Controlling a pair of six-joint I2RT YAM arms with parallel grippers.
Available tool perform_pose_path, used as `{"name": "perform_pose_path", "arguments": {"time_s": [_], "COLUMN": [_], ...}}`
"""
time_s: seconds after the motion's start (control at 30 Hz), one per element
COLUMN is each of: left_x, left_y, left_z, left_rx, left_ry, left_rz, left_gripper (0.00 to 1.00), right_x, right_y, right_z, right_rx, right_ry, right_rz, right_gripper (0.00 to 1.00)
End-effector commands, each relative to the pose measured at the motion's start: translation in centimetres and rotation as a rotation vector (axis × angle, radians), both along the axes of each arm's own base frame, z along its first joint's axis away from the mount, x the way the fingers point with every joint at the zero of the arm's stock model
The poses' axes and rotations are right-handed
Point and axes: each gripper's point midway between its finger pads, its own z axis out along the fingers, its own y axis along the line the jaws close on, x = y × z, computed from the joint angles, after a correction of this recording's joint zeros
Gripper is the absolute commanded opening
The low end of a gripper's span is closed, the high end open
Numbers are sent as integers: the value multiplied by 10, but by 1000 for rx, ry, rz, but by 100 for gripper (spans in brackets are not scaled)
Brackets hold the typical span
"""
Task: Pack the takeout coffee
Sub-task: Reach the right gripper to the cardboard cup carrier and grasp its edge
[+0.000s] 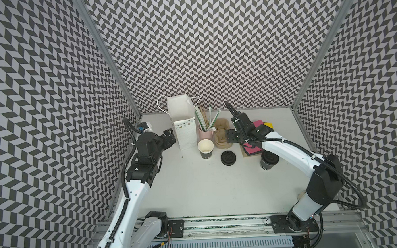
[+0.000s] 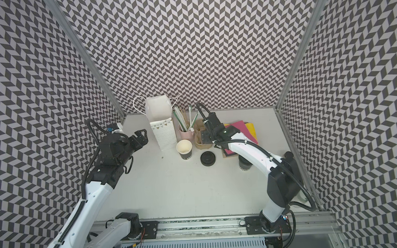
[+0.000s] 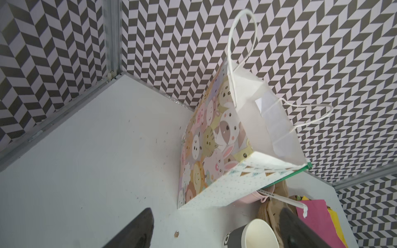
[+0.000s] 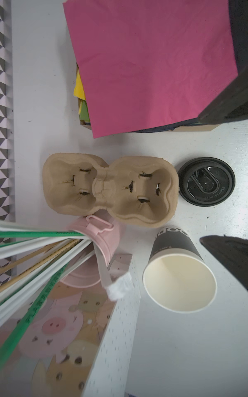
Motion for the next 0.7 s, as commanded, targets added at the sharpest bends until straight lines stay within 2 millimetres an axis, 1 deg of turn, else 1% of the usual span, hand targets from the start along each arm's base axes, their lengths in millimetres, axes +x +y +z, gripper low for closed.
{"name": "perform_pose_path", "arguments": {"time_s": [0.0,0.07,0.17,0.23,0.3,0.37,0.53,0.6,0.67], "left_x": [-4,-6,-8,-9,-9,-9,-8,-8,-9], "left_y": [-6,-9,-13,-14,-15,-16,-18,-18,-18], "left_z": [24,29,26,26,27,26,24,24,23], "left_rx": [-8,-13,-26,-24,-23,-24,-24,-22,-22], "left_ry": [-107,-127,-124,-123,-125,-123,-116,-115,-115], "left_rz": [-24,-37,-56,-61,-65,-69,-76,-75,-76], "left_gripper": [92,92,92,92,92,92,91,91,91], "right_x": [5,10,13,15,17,18,22,24,26], "right_y": [0,2,10,13,14,18,25,22,18], "right_z": [-1,0,-5,-15,-28,-37,-43,-49,-50], "right_rx": [146,236,313,323,325,363,419,411,404], "right_ry": [14,-2,10,54,114,143,154,161,153], "right_rz": [-15,-11,11,-3,-20,-22,-35,-56,-77], "right_gripper": [73,69,68,66,61,59,58,58,58]}}
